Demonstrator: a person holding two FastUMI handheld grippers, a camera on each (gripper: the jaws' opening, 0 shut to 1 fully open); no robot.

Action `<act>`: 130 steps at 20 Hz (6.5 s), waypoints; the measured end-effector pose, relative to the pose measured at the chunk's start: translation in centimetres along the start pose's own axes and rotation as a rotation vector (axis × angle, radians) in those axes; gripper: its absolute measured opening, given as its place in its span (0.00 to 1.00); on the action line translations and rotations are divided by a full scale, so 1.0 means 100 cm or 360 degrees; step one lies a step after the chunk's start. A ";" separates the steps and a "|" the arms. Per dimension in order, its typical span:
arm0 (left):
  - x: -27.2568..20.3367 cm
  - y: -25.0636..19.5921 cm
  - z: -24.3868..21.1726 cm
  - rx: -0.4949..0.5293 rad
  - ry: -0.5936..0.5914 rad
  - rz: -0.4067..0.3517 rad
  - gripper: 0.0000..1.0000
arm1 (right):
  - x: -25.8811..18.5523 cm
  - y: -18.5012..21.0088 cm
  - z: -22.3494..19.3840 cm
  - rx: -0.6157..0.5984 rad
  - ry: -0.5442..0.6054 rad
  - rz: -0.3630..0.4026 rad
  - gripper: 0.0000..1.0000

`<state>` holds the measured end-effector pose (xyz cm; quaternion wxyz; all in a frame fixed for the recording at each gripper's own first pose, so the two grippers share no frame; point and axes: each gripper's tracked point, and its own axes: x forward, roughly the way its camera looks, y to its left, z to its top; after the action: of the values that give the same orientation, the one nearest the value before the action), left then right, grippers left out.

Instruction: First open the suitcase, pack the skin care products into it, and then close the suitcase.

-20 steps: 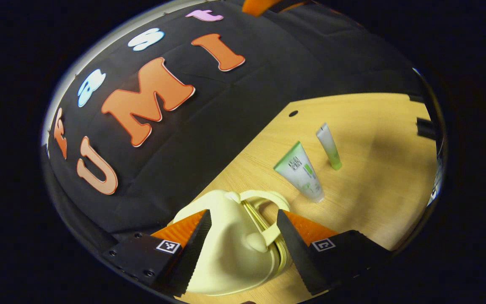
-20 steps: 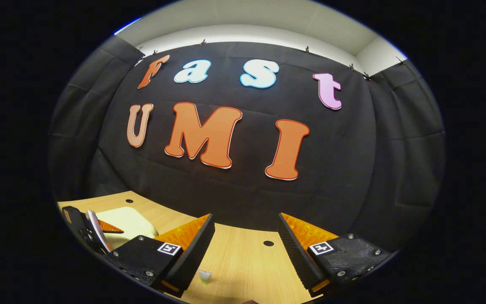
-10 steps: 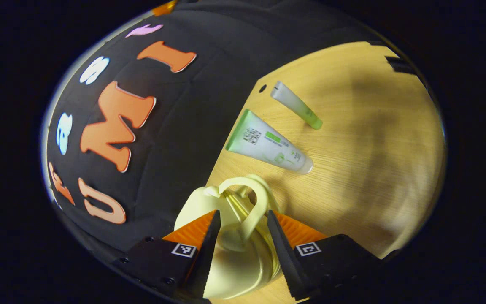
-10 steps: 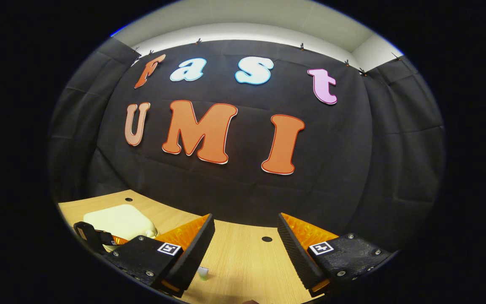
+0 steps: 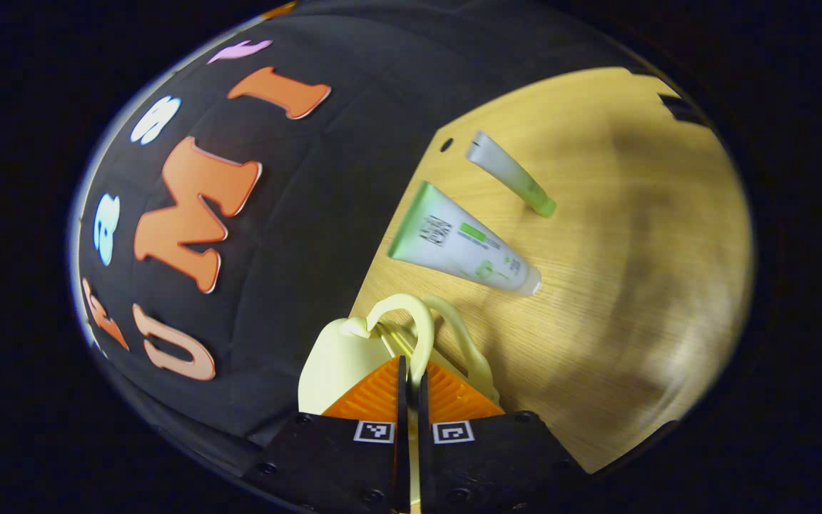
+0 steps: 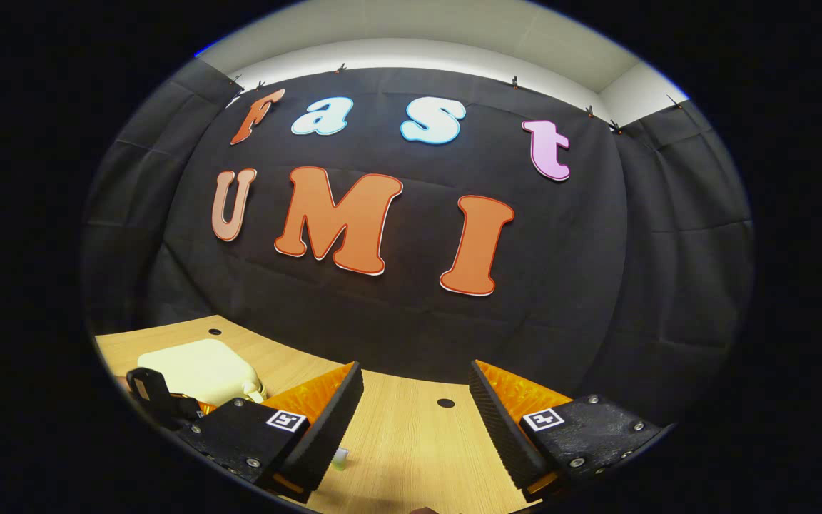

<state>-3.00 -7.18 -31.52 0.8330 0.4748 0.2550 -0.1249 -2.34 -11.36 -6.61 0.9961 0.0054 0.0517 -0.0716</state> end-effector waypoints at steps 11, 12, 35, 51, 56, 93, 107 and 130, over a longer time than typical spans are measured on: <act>-0.051 0.172 -0.018 -0.0736 -0.0080 0.0322 0.05 | 0.008 0.048 0.008 -0.0018 0.0004 0.0133 0.95; -0.056 0.185 -0.025 -0.0789 -0.0086 0.0353 0.05 | 0.010 0.054 0.010 -0.0026 0.0000 0.0143 0.95; -0.047 0.307 -0.353 -0.1302 0.0391 0.0698 0.05 | 0.016 0.182 0.006 0.0026 0.0127 0.0256 0.95; -0.025 0.229 -0.302 -0.1202 0.0252 0.0523 0.89 | 0.016 0.195 -0.042 0.0093 0.0330 0.0294 0.95; -0.014 0.167 -0.180 -0.1312 -0.0058 0.0247 0.94 | 0.014 0.176 -0.064 0.0111 0.0397 0.0276 0.95; 0.092 -0.081 0.080 -0.1634 -0.0172 -0.0369 0.55 | 0.008 0.073 -0.214 -0.0069 0.0825 0.0387 0.96; 0.016 0.037 0.085 -0.1639 -0.0161 -0.0024 0.55 | 0.022 0.120 -0.267 0.0203 0.1021 0.0613 0.95; -0.039 0.094 -0.060 -0.1609 0.0262 0.0232 0.55 | 0.052 0.157 -0.302 0.0436 0.1199 0.0436 0.35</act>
<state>-3.87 2.72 -25.11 0.9421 0.0378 0.3145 0.1101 1.94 4.04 -37.15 0.8980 0.1703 0.4008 0.0624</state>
